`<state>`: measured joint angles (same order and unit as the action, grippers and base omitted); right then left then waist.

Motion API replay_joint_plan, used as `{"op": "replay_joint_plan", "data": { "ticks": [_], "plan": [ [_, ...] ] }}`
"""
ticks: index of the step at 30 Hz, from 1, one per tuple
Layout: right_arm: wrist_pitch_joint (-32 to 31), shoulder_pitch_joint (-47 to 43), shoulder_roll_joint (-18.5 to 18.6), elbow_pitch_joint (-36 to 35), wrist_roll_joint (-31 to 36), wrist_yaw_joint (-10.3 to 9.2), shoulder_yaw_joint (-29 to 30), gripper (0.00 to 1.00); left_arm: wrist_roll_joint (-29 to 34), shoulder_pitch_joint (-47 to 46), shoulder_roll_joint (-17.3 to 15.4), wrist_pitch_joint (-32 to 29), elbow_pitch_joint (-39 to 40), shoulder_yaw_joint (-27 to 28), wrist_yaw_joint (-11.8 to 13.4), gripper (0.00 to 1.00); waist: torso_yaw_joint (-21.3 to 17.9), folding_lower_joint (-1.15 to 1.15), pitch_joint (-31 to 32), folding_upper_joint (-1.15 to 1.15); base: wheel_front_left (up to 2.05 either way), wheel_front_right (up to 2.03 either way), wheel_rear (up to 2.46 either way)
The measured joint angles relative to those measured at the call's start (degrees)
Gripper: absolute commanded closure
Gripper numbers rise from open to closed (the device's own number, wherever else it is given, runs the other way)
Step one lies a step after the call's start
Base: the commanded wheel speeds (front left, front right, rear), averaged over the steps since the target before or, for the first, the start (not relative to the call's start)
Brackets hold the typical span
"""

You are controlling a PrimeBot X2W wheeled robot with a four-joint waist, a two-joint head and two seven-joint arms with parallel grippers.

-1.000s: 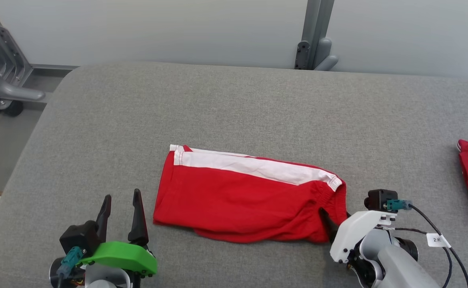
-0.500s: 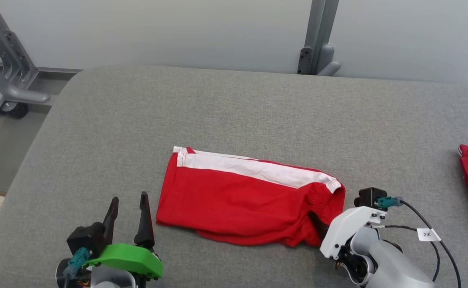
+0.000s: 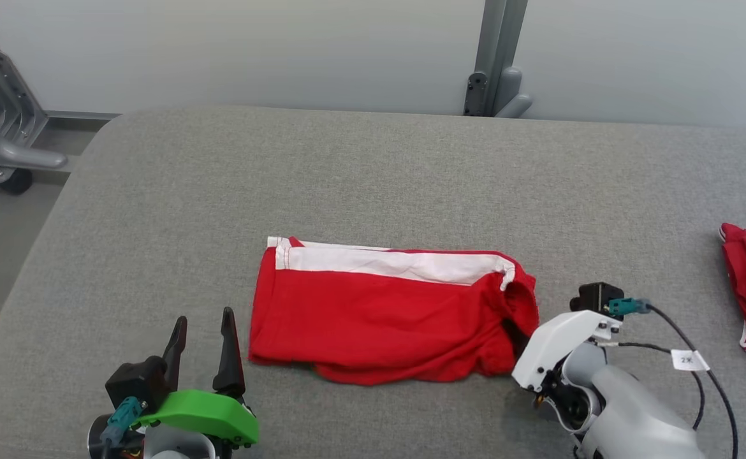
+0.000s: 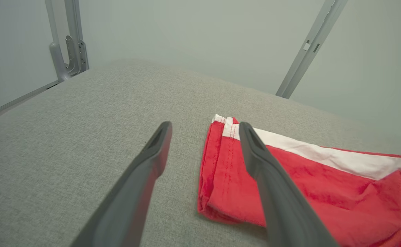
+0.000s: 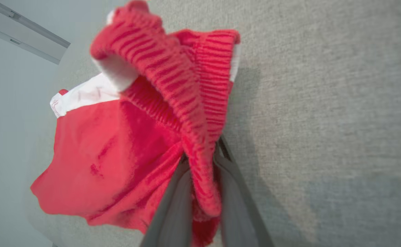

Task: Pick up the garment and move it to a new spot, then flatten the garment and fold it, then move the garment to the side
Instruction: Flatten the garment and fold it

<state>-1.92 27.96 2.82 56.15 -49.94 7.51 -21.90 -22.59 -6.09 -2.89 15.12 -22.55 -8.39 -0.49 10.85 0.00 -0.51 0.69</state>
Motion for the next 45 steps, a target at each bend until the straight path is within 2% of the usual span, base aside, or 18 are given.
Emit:
{"op": "replay_joint_plan", "data": {
  "ticks": [3, 12, 19, 25, 32, 39, 45],
  "plan": [
    [-0.6, 0.6, 1.9, -1.3, -0.8, 0.00, 0.6, 1.00, 0.0, 0.0, 0.0, 0.0, 0.2, -0.3, 0.1, 0.00, -0.8, 0.00, -0.1, 0.00, 0.00, 0.00, 0.00],
    [-5.7, -0.2, 13.1, -7.8, -2.2, -0.01, 4.1, 1.00, -0.3, 0.1, 0.0, 0.0, 0.6, -1.0, 0.3, 0.00, -3.5, 0.00, -0.6, 0.00, 0.00, 0.00, 0.00],
    [-12.3, -2.2, 16.7, -14.4, -2.2, -0.01, 5.9, 1.00, -0.6, 0.1, 0.0, 0.0, 0.7, -1.7, 0.3, 0.00, -5.0, 0.00, -0.9, 0.00, 0.00, 0.00, 0.00],
    [-20.8, -5.7, 14.6, -21.1, -4.7, -0.02, 8.4, 1.00, -1.3, 0.0, 0.0, 0.0, 0.6, -2.3, 0.3, 0.00, -5.4, 0.00, -0.8, 0.00, 0.00, 0.00, 0.00],
    [-27.4, -8.6, 8.7, -29.0, -6.9, -0.03, 12.9, 1.00, -1.5, -0.1, 0.0, 0.0, 0.6, -2.5, 0.2, 0.00, -4.5, 0.00, -0.7, 0.00, 0.00, 0.00, 0.00],
    [-30.5, -8.9, 2.3, -34.0, -2.3, -0.03, 15.5, 1.00, -1.5, -0.3, 0.0, 0.0, 0.6, -2.9, 0.0, 0.00, -3.2, 0.00, -0.6, 0.00, 0.00, 0.00, 0.00],
    [-30.7, -6.5, 0.1, -31.4, 2.6, -0.03, 16.2, 1.00, -2.0, -0.8, 0.0, 0.0, 0.4, -4.1, 0.0, 0.00, -1.5, 0.00, -0.5, 0.00, 0.00, 0.00, 0.00]
  ]
}}
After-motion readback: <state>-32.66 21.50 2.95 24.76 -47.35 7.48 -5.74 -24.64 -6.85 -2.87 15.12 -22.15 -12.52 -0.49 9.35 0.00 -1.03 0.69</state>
